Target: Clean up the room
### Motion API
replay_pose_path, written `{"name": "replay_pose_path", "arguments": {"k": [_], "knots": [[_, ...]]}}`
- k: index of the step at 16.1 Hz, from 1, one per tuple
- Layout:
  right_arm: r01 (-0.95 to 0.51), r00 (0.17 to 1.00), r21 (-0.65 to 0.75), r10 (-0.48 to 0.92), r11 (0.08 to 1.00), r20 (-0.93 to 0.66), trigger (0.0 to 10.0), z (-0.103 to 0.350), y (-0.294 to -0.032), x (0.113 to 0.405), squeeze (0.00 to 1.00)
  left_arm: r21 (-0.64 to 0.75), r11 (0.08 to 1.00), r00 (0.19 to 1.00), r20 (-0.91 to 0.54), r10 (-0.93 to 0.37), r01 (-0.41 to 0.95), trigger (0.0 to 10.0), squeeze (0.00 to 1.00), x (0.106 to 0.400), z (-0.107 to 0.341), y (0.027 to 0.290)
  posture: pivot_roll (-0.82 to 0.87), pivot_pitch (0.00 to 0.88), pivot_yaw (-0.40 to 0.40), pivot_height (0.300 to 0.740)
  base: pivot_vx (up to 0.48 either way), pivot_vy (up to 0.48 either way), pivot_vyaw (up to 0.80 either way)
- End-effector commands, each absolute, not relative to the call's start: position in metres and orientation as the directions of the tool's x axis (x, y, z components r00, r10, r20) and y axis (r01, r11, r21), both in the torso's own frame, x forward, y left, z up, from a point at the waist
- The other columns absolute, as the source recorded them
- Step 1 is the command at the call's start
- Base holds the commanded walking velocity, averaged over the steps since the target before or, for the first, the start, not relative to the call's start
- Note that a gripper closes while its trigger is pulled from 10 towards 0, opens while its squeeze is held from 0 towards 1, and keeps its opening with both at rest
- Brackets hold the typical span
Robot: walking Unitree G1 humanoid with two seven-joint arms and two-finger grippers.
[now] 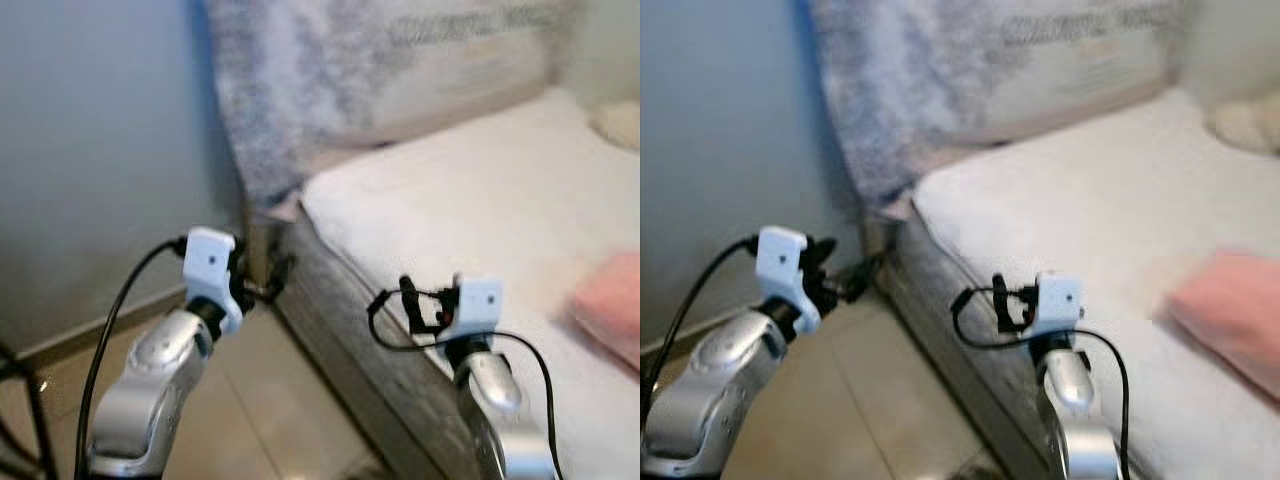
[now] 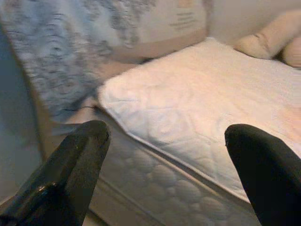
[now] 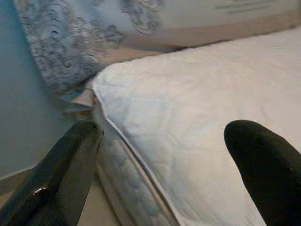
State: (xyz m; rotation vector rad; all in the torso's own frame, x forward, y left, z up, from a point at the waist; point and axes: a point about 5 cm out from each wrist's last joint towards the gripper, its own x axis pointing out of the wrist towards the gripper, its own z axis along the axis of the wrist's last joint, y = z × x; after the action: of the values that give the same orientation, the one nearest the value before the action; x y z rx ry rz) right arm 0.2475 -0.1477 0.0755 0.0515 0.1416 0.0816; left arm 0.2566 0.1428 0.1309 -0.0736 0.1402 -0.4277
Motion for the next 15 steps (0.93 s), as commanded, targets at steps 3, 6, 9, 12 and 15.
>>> {"name": "replay_pose_path", "arguments": {"k": [3,6,9,12,15], "knots": [[-0.031,0.991,0.053,0.038,0.998,-0.126,10.0,0.077,-0.155,0.245,0.00,-0.083,0.901,0.885,-0.168,-0.433,0.425,10.0,0.00,0.258,0.118,0.144,0.01,0.000,-0.023,0.740,0.000,0.000,-0.68],[0.001,0.993,0.044,0.004,0.999,-0.119,10.0,0.078,-0.158,0.243,0.00,-0.081,0.893,0.880,-0.156,-0.449,0.442,10.0,0.00,0.259,0.118,0.144,0.01,0.000,-0.021,0.740,0.000,0.000,-0.68],[0.030,0.992,0.046,-0.024,0.998,-0.123,10.0,0.077,-0.163,0.242,0.00,-0.096,0.886,0.873,-0.148,-0.464,0.454,10.0,0.00,0.258,0.116,0.144,0.00,0.000,-0.019,0.740,0.000,0.000,-0.69],[0.029,0.993,0.042,-0.024,0.999,-0.114,10.0,0.077,-0.163,0.240,0.00,-0.117,0.884,0.873,-0.146,-0.465,0.452,10.0,0.00,0.251,0.107,0.152,0.00,0.000,-0.018,0.740,0.000,0.000,-0.69],[0.032,0.993,0.033,-0.028,0.999,-0.114,10.0,0.076,-0.165,0.239,0.00,-0.122,0.861,0.853,-0.124,-0.507,0.494,10.0,0.00,0.247,0.109,0.147,0.00,0.000,-0.019,0.740,0.000,0.160,-0.70]]}}
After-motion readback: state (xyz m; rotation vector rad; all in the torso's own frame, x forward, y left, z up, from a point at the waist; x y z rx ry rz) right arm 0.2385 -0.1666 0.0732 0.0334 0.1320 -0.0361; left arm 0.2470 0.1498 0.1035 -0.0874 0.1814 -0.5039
